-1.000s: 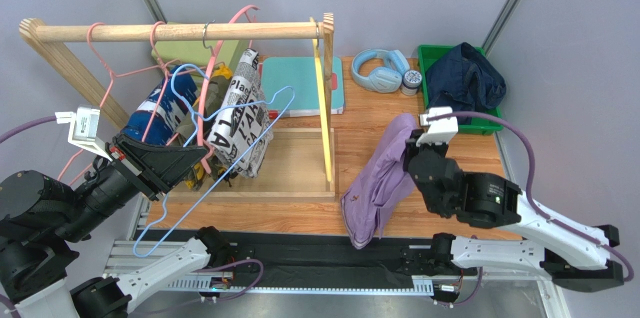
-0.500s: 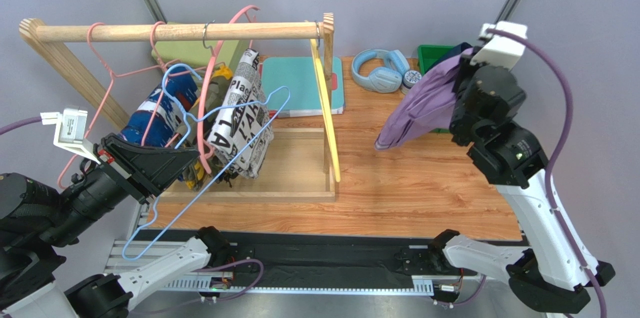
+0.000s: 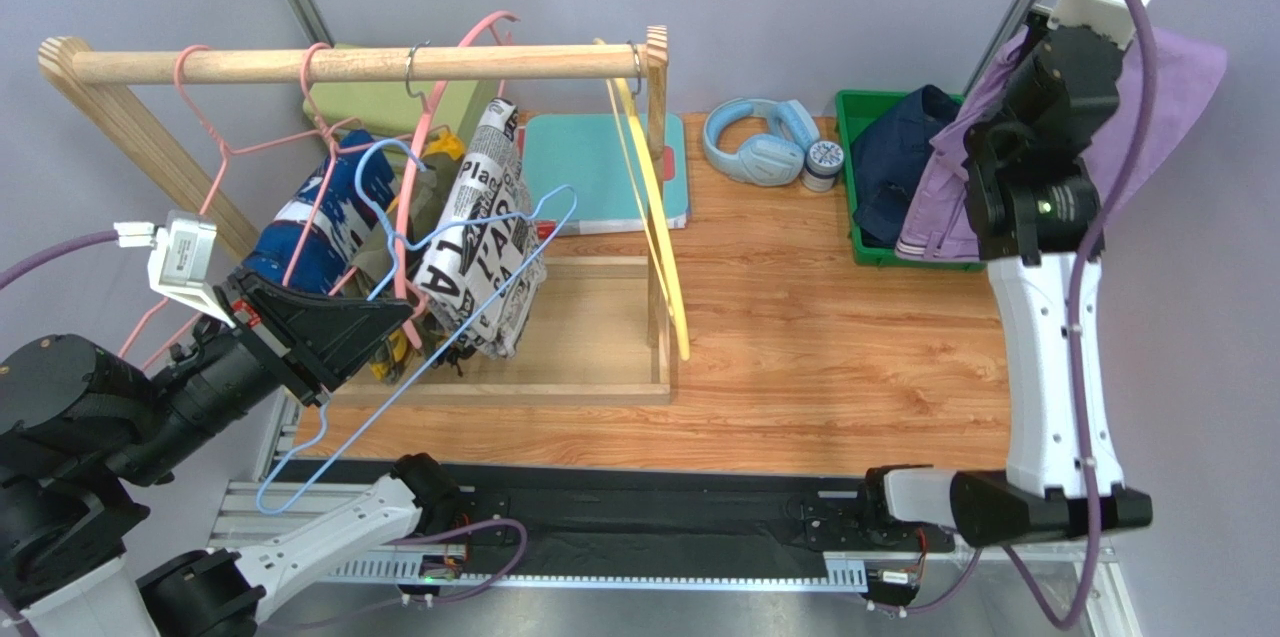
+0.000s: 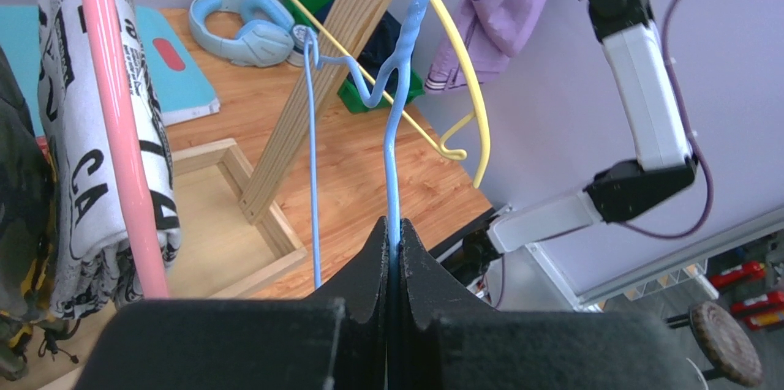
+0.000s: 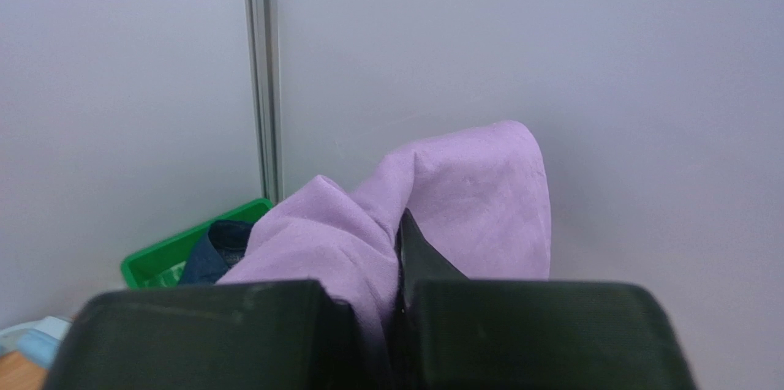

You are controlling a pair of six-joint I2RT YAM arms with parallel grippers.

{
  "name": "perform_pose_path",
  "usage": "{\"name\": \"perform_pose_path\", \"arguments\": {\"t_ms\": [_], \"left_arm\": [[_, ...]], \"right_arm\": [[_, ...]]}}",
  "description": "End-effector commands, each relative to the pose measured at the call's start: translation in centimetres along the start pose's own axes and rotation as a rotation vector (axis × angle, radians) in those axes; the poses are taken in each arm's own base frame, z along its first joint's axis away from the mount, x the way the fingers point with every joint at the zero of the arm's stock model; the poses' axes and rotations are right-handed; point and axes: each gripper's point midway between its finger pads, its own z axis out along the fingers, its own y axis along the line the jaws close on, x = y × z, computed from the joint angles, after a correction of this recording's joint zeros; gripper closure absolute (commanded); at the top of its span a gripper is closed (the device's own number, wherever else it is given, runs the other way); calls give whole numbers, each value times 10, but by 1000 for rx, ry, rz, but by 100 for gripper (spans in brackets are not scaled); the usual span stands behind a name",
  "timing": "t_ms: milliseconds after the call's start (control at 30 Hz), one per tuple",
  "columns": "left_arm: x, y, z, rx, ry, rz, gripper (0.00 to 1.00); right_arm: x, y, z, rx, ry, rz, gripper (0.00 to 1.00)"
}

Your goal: Remove the trousers from the hanger

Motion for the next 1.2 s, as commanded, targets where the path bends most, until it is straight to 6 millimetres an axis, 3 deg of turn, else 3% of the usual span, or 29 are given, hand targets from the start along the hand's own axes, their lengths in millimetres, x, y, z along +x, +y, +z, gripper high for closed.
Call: {"name": "perform_pose_path", "arguments": {"t_ms": [0, 67, 100, 133, 167, 200, 233, 267, 300, 367, 400, 533, 567, 667, 700, 733, 767, 800, 833, 867, 900, 933, 967, 1000, 1167], "left_arm": [[-9, -9, 14, 50, -15, 69, 100], [-12, -7, 15, 41, -26, 94, 100], [-13, -7, 16, 41, -31, 102, 100], [-14, -7, 16, 40, -34, 116, 100], [-16, -5, 17, 32, -45, 122, 100], [-17, -4, 18, 28, -47, 129, 100], [-18, -3, 19, 21, -51, 135, 100], [-19, 0, 24, 1, -47, 147, 100], [-19, 2, 27, -8, -43, 154, 100], [-20, 3, 33, -20, -30, 168, 100], [-21, 3, 35, -23, -28, 171, 100], [-29, 9, 40, -64, -51, 185, 100], [-29, 11, 41, -78, -52, 190, 100], [-27, 14, 46, -90, -34, 199, 100], [-26, 14, 47, -86, -27, 200, 100], [-25, 14, 48, -86, -23, 203, 100], [-24, 15, 50, -87, -18, 204, 100], [-23, 15, 50, -88, -16, 204, 100], [-21, 16, 51, -92, -11, 203, 100], [-21, 17, 52, -92, -11, 201, 100], [-21, 17, 52, -92, -12, 201, 100], [-18, 17, 53, -88, -6, 198, 100], [-19, 16, 52, -83, -13, 198, 100], [-19, 15, 51, -80, -15, 193, 100], [-20, 10, 47, -58, -23, 175, 100]], "right_arm": [[2, 48, 46, -69, -55, 24, 100], [30, 80, 71, -93, -19, -23, 100], [56, 104, 88, -108, 11, -55, 100], [67, 118, 97, -120, 25, -68, 100], [65, 128, 106, -129, 18, -65, 100], [102, 155, 124, -148, 74, -115, 100], [115, 167, 132, -154, 90, -130, 100], [107, 172, 142, -140, 73, -114, 100], [153, 198, 156, -156, 138, -172, 100], [179, 214, 169, -145, 172, -197, 100], [203, 228, 178, -148, 201, -219, 100], [262, 250, 186, -145, 264, -244, 99], [275, 233, 196, -102, 287, -240, 99], [315, 219, 195, -64, 371, -196, 100], [311, 209, 194, -48, 382, -157, 100], [337, 204, 186, -42, 442, -120, 100], [345, 195, 187, -61, 468, -87, 100], [332, 186, 185, -57, 465, -12, 100], [337, 180, 181, -42, 495, 82, 100], [361, 164, 176, -51, 562, 111, 100], [348, 152, 172, -55, 563, 166, 100], [350, 145, 169, -57, 582, 212, 100], [368, 133, 160, -57, 637, 260, 100], [351, 126, 158, -71, 617, 302, 100], [354, 108, 144, -100, 662, 307, 98]]}}
